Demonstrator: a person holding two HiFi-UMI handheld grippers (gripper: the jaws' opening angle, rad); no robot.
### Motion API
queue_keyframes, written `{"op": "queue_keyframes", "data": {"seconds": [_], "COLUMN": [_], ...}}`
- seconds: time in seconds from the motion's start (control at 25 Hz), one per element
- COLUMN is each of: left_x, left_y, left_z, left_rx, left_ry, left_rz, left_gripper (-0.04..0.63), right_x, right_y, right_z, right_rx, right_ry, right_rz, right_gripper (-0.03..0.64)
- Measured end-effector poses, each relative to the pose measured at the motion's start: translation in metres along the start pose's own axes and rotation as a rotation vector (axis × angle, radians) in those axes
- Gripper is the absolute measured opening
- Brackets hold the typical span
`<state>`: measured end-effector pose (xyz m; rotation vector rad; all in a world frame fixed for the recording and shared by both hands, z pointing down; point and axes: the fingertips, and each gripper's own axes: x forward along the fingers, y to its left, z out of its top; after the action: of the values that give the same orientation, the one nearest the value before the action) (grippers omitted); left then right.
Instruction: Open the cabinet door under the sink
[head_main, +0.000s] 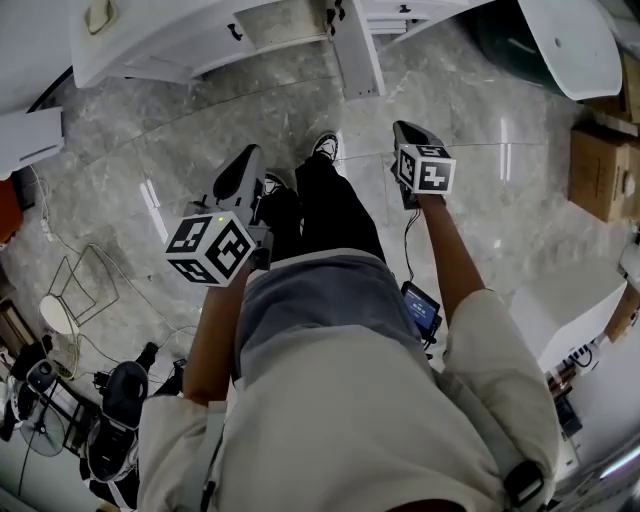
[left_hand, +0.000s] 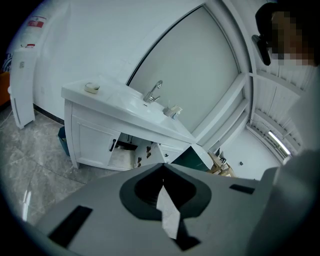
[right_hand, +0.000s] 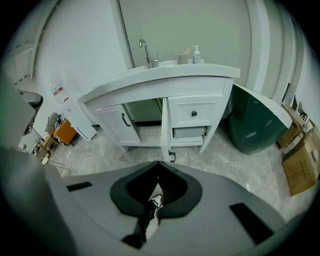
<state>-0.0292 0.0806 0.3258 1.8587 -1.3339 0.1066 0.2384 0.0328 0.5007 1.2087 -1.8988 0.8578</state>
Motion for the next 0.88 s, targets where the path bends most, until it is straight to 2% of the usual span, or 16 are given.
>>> {"op": "queue_keyframes", "data": {"seconds": [0.44, 0.6, 0.88], "left_x": [-0.023, -0.034, -0.054], "left_y": [-0.007, -0.009, -0.001], "left_z": [0.019, 0.034, 0.046], "left_rx": [0.033, 0.070, 0.060], "left_ry": [-0.027, -0.061, -0.096], "left_rz": [-0.011, -0.007, -0.003], "left_gripper": [0.000, 0.000, 0.000], "right_x": [-0.043, -0.062, -0.090], "right_y": [0.037, 0.057, 0.099], "right_z": [0.033, 0.054, 0.083], "right_rx": [-0.023, 0.013, -0.029], "right_ry": [-0.074, -0.137, -0.202], "right_rz": [0.041, 0.096, 0.146], "right_gripper": [0.012, 0.012, 0.012]}}
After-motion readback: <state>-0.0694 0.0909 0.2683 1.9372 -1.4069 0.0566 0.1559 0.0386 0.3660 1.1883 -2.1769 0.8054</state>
